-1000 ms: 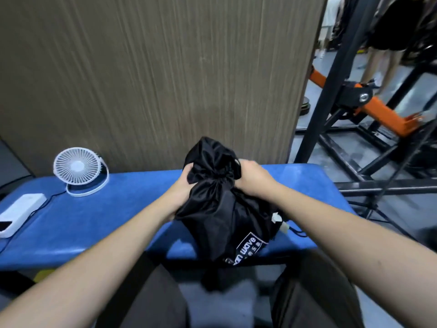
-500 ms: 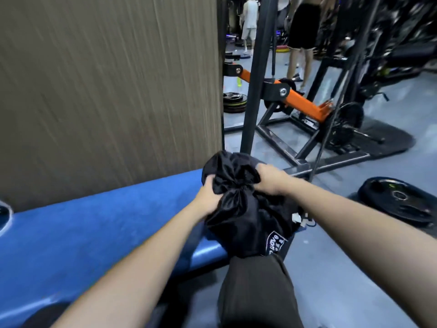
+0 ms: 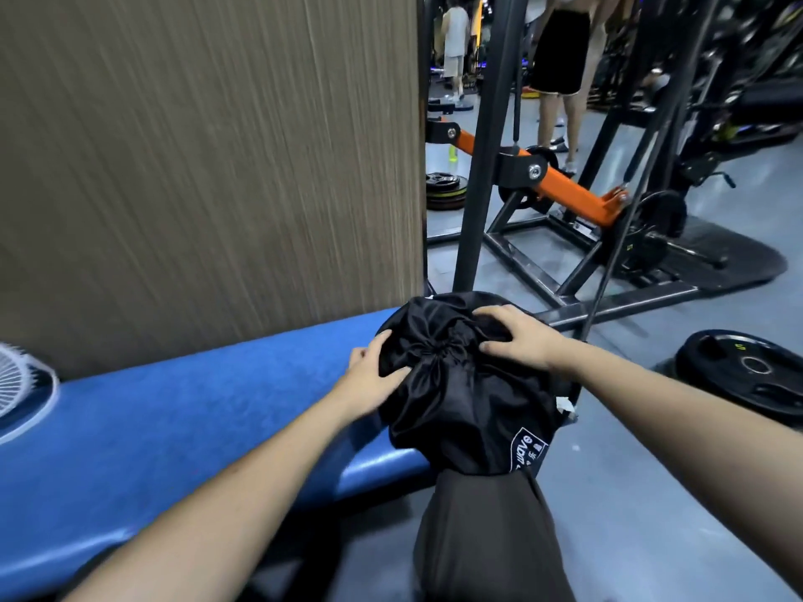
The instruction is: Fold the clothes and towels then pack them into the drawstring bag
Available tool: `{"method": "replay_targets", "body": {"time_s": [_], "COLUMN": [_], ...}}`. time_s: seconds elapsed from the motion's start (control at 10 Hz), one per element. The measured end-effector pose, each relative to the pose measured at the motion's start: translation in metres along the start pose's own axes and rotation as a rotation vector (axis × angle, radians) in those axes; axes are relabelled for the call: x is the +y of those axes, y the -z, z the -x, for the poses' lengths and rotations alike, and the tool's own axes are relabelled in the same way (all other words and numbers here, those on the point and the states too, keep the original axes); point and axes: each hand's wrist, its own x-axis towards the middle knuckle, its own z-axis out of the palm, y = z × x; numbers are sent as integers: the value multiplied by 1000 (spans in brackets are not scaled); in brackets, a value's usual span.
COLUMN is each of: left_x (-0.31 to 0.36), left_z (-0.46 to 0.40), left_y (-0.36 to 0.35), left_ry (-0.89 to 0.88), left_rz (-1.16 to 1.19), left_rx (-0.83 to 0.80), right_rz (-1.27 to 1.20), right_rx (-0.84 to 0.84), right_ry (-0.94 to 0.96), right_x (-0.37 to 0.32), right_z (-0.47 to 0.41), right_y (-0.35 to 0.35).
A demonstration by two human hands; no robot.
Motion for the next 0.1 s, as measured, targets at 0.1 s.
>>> {"method": "replay_targets", "body": {"time_s": [0.1], "left_x": [-7], "left_z": [28], "left_y": [36], "left_ry": [-44], "left_rz": [-56], "left_rx": [25], "right_rz": [105], "right_rx": [126], "right_ry": [75], "right_x": [-17], "right_z": [21], "right_y": [14]}}
